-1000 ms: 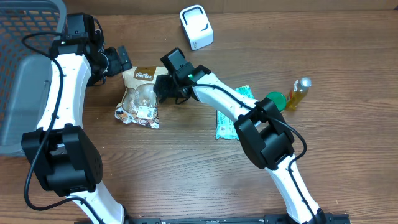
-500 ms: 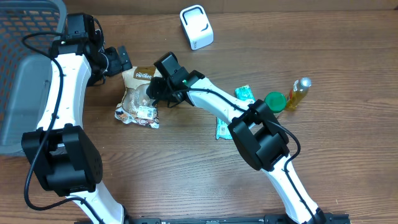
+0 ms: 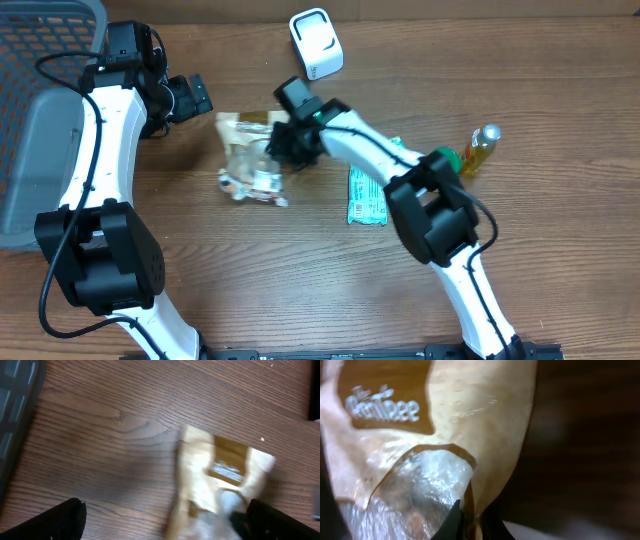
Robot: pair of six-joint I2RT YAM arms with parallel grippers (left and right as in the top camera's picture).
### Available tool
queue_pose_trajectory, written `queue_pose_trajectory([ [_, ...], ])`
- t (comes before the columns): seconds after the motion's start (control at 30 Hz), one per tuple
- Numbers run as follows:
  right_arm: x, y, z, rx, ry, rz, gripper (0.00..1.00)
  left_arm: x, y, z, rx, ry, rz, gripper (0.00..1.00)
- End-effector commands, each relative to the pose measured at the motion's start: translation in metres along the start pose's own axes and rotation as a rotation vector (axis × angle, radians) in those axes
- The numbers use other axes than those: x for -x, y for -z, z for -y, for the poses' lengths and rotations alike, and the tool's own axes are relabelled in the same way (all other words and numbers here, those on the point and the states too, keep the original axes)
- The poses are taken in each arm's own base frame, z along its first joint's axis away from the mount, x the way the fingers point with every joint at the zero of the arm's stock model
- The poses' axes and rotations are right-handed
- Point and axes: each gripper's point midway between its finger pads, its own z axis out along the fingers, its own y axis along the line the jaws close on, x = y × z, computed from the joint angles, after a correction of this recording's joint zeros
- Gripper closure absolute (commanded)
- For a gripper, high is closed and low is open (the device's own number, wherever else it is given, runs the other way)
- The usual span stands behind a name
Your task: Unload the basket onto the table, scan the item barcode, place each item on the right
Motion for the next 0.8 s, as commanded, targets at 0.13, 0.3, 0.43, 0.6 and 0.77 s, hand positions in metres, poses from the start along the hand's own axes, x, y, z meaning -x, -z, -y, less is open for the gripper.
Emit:
queue_pose_trajectory([
  [0.13,0.011,0.050,0.058,-0.124,-0.156,-0.054,0.93,0.006,0.009,0.005,-0.005,-0.018,0.029,0.00],
  [0.3,-0.008,0.059,0.072,-0.136,-0.231,-0.169,0.92,0.006,0.009,0.005,-0.005,-0.018,0.029,0.00],
  [0.43,-0.026,0.063,0.065,-0.100,-0.262,-0.261,0.90,0.006,0.009,0.006,-0.005,-0.018,0.029,0.00],
  [0.6,-0.040,0.065,0.065,-0.117,-0.277,-0.312,0.85,0.006,0.009,0.005,-0.005,-0.018,0.029,0.01],
  [0.77,-0.042,0.065,0.064,-0.113,-0.237,-0.318,0.77,0.006,0.009,0.005,-0.005,-0.018,0.029,0.00],
])
